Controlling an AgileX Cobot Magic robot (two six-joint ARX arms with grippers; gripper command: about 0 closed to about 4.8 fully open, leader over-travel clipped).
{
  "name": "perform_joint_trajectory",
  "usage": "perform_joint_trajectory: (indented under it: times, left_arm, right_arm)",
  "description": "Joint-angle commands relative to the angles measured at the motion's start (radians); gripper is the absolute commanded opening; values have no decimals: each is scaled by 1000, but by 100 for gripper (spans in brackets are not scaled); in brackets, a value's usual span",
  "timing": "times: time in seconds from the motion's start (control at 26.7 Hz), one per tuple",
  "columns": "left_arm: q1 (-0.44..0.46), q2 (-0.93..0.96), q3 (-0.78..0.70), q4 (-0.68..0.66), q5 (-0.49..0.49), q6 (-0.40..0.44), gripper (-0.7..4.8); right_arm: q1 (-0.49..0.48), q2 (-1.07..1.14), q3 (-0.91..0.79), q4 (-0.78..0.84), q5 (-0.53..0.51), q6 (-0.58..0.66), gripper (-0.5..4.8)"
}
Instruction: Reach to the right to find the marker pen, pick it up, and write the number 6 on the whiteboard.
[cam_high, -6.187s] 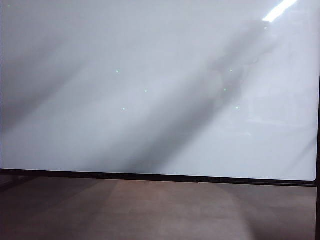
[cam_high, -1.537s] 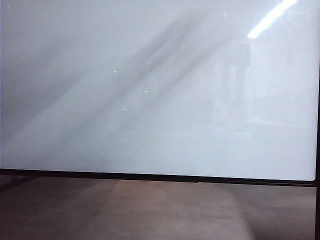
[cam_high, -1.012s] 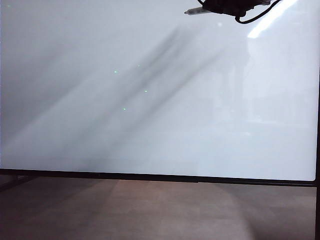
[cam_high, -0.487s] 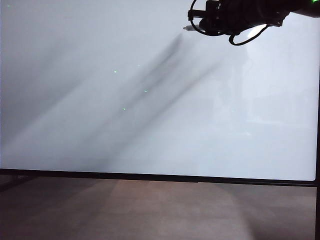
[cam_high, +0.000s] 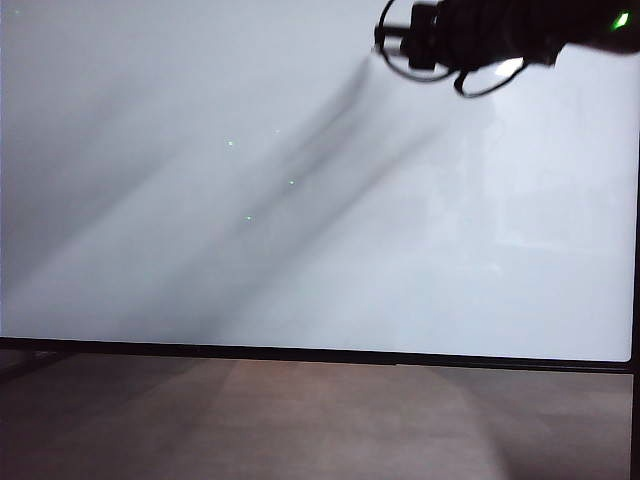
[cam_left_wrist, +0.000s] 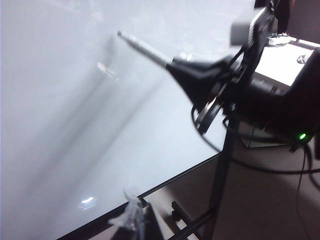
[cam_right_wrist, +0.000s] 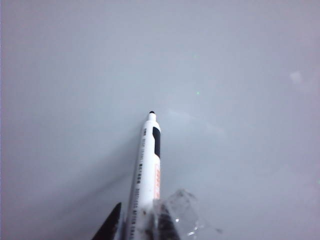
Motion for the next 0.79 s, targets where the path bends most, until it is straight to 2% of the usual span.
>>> perform_joint_trajectory:
  times: [0.04, 0.79]
  left_arm:
    - [-2, -3, 5, 10, 4, 3, -7]
    - [-2, -3, 5, 10, 4, 3, -7]
  right_arm:
    - [0, 19, 7, 47, 6, 0, -1]
    - [0, 24, 7, 23, 63, 0, -1]
